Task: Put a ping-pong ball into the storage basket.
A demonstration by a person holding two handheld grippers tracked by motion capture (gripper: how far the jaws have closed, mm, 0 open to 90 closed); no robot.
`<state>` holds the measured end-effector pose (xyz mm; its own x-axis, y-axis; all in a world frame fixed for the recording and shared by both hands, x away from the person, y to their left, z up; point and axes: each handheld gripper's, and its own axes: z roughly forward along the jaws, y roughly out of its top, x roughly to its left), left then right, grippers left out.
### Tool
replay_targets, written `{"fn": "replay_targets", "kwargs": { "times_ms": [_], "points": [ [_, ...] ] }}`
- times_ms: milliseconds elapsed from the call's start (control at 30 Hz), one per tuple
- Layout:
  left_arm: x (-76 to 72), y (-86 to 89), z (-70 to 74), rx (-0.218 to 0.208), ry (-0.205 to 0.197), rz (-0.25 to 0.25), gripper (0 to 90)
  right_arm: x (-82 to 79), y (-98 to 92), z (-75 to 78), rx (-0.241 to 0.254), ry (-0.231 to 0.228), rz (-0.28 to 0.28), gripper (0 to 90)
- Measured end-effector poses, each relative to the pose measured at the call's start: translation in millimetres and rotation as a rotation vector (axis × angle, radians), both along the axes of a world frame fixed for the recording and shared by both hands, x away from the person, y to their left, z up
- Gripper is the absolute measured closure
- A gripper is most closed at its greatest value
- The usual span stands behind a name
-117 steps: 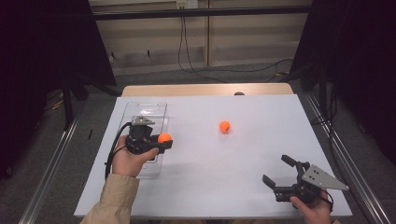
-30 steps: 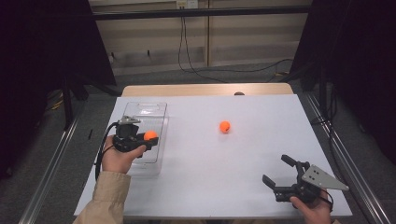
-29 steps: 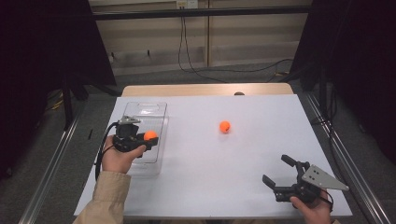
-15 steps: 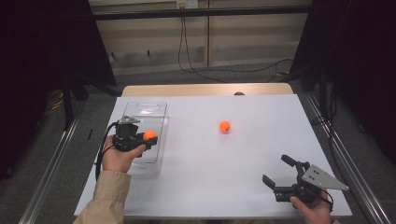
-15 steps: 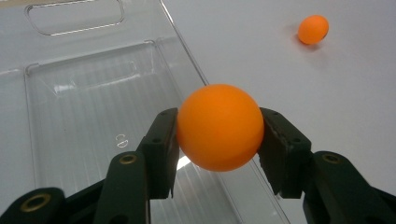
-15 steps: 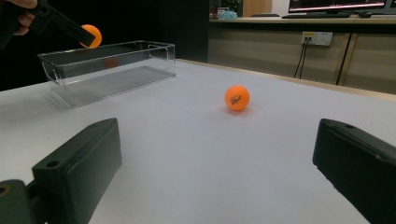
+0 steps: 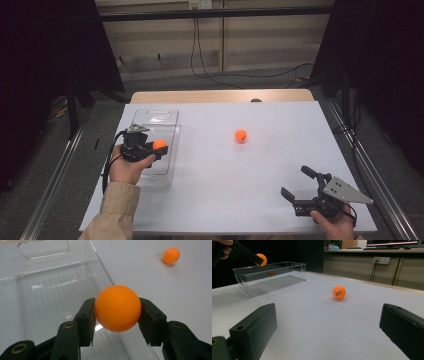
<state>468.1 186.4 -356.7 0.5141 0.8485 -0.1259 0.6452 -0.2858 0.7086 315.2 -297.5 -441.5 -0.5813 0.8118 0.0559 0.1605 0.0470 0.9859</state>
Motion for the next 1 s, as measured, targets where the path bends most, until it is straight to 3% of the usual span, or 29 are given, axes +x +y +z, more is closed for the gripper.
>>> {"fn": "replay_targets", "kwargs": {
  "times_ms": [833,1000],
  "points": [
    [4.9,6.1,-10.7,0.019,-0.009,0.039,50.9,0.2,-0.6,0.4,0.009,0.002,-0.005,0.7],
    [6.1,7.2,-11.4,0.041,-0.005,0.038,50.9,0.2,-0.9,0.5,0.006,0.000,-0.004,0.7]
  ]
}}
